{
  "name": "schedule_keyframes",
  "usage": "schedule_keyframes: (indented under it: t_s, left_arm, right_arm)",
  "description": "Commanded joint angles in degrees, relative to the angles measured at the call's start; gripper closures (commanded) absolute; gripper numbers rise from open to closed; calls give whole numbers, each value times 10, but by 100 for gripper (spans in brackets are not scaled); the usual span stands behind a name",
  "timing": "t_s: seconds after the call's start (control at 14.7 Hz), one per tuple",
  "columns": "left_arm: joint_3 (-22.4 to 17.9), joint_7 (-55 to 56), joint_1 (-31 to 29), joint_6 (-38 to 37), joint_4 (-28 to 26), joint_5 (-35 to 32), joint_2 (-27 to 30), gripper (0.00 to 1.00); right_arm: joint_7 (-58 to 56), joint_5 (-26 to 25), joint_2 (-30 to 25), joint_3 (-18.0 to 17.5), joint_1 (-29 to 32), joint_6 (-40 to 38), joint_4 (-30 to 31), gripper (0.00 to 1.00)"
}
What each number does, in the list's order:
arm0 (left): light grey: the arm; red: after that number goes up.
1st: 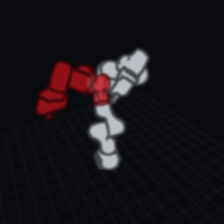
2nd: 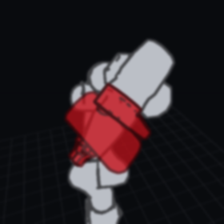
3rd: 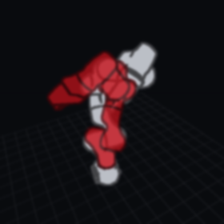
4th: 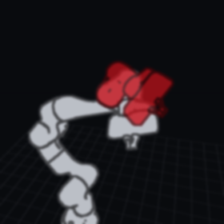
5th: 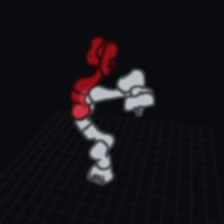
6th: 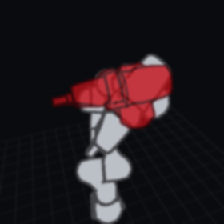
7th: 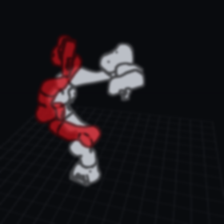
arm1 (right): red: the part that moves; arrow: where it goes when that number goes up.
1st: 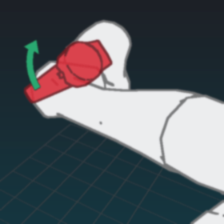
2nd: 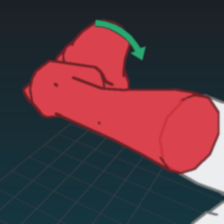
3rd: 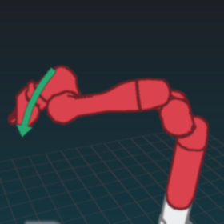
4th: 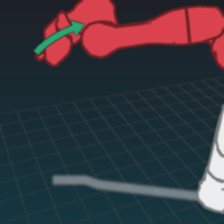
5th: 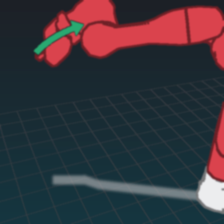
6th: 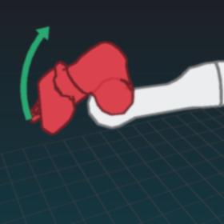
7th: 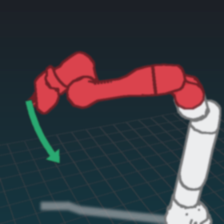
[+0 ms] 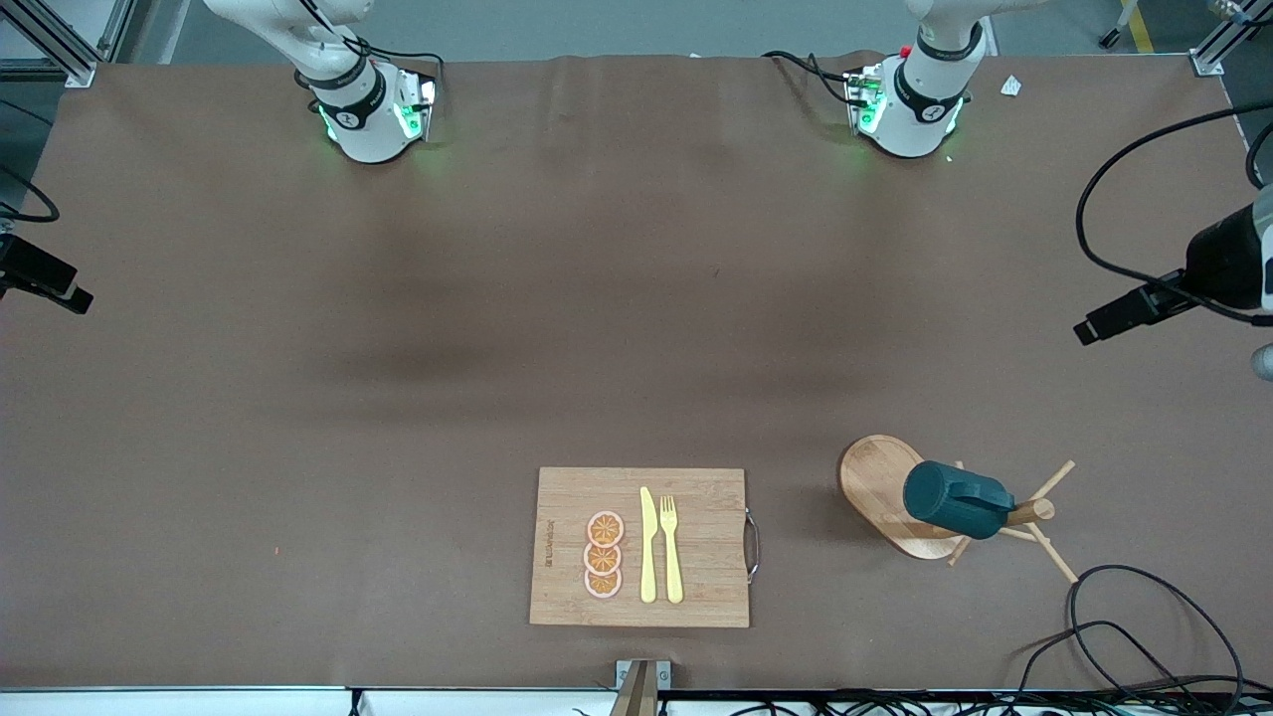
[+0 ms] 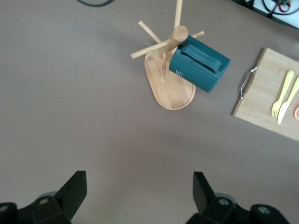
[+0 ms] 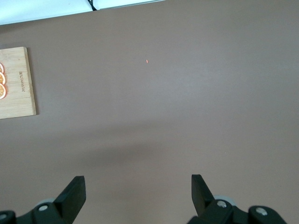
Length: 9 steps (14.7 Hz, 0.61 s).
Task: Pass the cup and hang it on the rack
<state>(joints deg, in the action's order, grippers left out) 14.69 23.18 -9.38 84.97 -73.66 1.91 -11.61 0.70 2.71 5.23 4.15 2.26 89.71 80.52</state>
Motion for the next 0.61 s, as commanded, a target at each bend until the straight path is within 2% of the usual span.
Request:
schedule_keyframes:
  t_s: [0.0, 0.14, 0.2, 0.54]
  left_arm:
    - [-31, -62, 20, -17, -30, -11, 52, 0]
    - [-83, -89, 58, -19, -65, -11, 84, 0]
    - [-93, -108, 65, -19, -81, -10, 98, 0]
    - [-95, -137, 84, -17, -159, -11, 152, 0]
  right_arm:
    - [-4, -6, 2, -6, 6, -6, -6, 0]
    - [-4, -6, 2, -6, 6, -6, -6, 0]
    - [-5, -6, 2, -7, 6, -6, -6, 0]
    - [-5, -5, 2, -7, 7, -6, -6, 0]
